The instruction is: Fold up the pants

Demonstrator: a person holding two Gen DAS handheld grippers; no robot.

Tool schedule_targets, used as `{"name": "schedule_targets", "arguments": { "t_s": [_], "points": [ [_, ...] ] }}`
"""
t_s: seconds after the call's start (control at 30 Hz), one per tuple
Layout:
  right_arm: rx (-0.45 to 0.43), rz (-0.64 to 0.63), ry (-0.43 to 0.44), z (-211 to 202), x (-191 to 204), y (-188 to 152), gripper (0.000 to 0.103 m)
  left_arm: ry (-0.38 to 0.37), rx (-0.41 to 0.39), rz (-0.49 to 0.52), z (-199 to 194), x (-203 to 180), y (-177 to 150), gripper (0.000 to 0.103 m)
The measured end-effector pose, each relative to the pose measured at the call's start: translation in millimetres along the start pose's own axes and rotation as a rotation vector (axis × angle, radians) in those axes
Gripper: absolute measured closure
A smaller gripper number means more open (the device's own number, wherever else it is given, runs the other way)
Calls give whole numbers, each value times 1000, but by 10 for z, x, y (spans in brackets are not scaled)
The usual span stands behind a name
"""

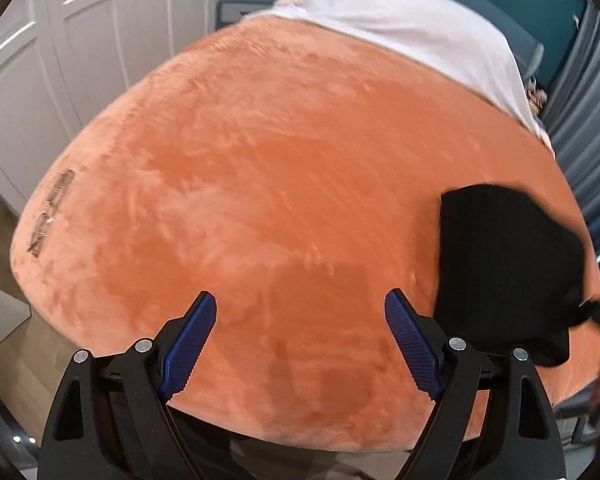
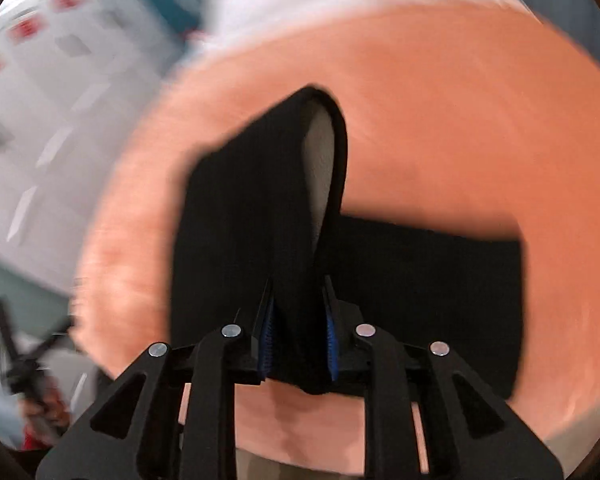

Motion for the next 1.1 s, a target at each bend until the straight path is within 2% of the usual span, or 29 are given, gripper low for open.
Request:
{"name": "schedule_targets", "arguments": {
  "t_s": [0.03, 0.07, 0.13, 0.2, 0.33, 0.43, 0.47, 0.53, 0.57, 0.63, 0.67, 0.7, 0.77, 0.83, 0.87, 0.9, 0.93, 0.97, 1.03, 1.1],
  "points": [
    [55, 70, -93, 235, -426, -143, 83, -18, 27, 11, 50, -102, -5, 19],
    [68, 93, -115, 330, -590, -217, 82, -27, 39, 15, 60, -163, 1, 19],
    [13, 183, 10, 315, -680, -272, 82, -25, 35, 27, 27, -298, 31, 19],
    [-15, 193, 17, 239, -625, -246, 83, -10, 9, 46, -28, -369, 59, 19],
    [-157, 123, 70, -324, -342, -100, 89, 31, 3, 91, -73, -470, 80, 19],
    [-237, 124, -31, -621, -600, -55, 90, 38, 5, 90, -62, -485, 72, 19],
    [-198, 137, -108, -513, -861, -117, 90, 31, 16, 89, -39, -512, 54, 19],
    [-110, 187, -170, -338, -1081, -212, 89, 26, 38, 92, 0, -570, 32, 19],
    [-111, 223, -105, -329, -1108, -245, 86, 20, 47, 99, 15, -606, 20, 19],
    [-126, 248, 64, -324, -967, -255, 71, 19, 45, 114, 18, -676, 2, 19],
    [-133, 213, 76, -280, -824, -229, 49, 21, 40, 129, 12, -728, -4, 19],
    [-134, 174, 55, -233, -761, -191, 37, 23, 39, 143, 6, -767, -4, 19],
    [-127, 107, -8, -83, -644, -98, 38, 28, 37, 166, -7, -831, -1, 19],
    [-64, 80, -47, 215, -592, -61, 38, 35, 20, 182, -57, -861, 16, 19],
    [-21, 86, -41, 302, -628, -130, 52, 39, 12, 184, -75, -860, 20, 19],
    [8, 99, -20, 404, -640, -149, 74, 43, 10, 184, -76, -858, 23, 19],
    [21, 113, 3, 453, -584, -165, 79, 49, 11, 183, -74, -849, 23, 19],
    [10, 75, 13, 383, -474, -139, 87, 55, 15, 179, -64, -825, 21, 19],
    [-71, 31, 55, -19, -271, -77, 88, 58, 23, 168, -58, -800, 20, 19],
    [-155, 30, 72, -454, -239, 12, 88, 55, 21, 164, -56, -783, 30, 19]
  ]
}}
Point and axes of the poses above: each gripper's, at about its wrist camera, not at the fingertips, and z roughly the way its jaws point, x to its left, y to its top, the point moved 6 cm from there along z, roughly the way its jaws point, and after that the axes turned 4 degrees about z, right-handed, at the moved point
